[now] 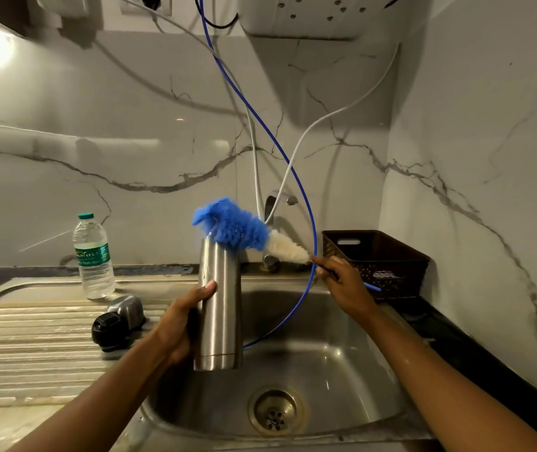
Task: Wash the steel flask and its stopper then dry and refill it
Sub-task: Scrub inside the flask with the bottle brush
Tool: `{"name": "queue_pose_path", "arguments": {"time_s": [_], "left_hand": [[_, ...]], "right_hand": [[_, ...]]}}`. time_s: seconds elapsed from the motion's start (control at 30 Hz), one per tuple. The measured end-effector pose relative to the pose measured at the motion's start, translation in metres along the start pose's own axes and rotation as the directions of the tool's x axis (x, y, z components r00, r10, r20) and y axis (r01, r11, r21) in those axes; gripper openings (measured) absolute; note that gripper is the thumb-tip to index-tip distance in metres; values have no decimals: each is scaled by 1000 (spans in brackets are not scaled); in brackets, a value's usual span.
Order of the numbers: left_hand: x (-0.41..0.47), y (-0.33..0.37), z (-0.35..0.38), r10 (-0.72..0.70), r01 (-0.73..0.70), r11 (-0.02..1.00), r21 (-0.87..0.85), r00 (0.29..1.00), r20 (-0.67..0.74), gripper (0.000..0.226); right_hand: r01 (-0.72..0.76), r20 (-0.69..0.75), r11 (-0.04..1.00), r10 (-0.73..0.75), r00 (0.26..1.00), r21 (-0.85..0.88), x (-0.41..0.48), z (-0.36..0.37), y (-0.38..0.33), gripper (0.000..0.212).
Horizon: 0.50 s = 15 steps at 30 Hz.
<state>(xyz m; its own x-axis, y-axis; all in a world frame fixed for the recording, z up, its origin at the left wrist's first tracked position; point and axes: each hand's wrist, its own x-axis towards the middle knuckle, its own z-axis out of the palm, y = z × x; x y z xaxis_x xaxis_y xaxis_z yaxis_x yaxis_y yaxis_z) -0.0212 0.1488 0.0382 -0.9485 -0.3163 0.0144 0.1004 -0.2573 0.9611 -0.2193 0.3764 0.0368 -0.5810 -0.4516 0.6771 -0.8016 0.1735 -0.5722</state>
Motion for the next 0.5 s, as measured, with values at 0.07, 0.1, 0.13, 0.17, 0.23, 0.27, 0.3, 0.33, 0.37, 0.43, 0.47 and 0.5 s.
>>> {"name": "queue_pose_path", "arguments": {"time_s": [0.07,0.1,0.13,0.17,0.23,0.27,0.3,0.33,0.37,0.43,0.47,0.5], "left_hand": [[1,3,-1,12,-11,998,-59,1000,14,94],[1,4,-2,13,-11,997,-75,1000,19,82],[1,5,-3,11,-10,997,-78,1000,12,77],[1,4,-4,2,-2,997,-74,1000,-3,79],[1,2,-4,-34,33,999,-41,999,-20,91],[1,0,-4,-54,53,998,-15,998,-27,97],[1,0,-4,-68,68,998,4,997,-40,105],[1,0,-4,-76,76,997,15,996,-49,114],[1,1,-5,-78,78,997,14,996,-44,121],[2,4,-6,-74,74,997,-13,997,-16,124],[2,5,-6,-75,75,997,-29,997,0,123],[1,5,-6,-73,73,996,-41,997,13,122]], "right_hand": [[-32,-25,999,31,999,-5,-3,-7,9,30],[-53,-31,998,53,998,-17,-6,-13,14,30],[-77,-29,997,76,997,-26,-8,-18,18,29],[-98,-26,995,97,995,-24,-9,-20,20,28],[-77,-19,997,77,997,-23,-6,-14,14,28],[-48,-8,999,48,999,-26,-4,-8,8,29],[-25,6,1000,25,1000,-20,-1,0,3,29],[-13,14,1000,13,1000,-3,0,5,-1,30],[-19,12,1000,19,1000,17,-1,6,-1,30],[-60,-10,998,60,998,21,-5,1,6,29],[-82,-22,997,83,996,6,-8,-4,12,29],[-103,-31,995,103,994,-4,-10,-9,17,28]]}}
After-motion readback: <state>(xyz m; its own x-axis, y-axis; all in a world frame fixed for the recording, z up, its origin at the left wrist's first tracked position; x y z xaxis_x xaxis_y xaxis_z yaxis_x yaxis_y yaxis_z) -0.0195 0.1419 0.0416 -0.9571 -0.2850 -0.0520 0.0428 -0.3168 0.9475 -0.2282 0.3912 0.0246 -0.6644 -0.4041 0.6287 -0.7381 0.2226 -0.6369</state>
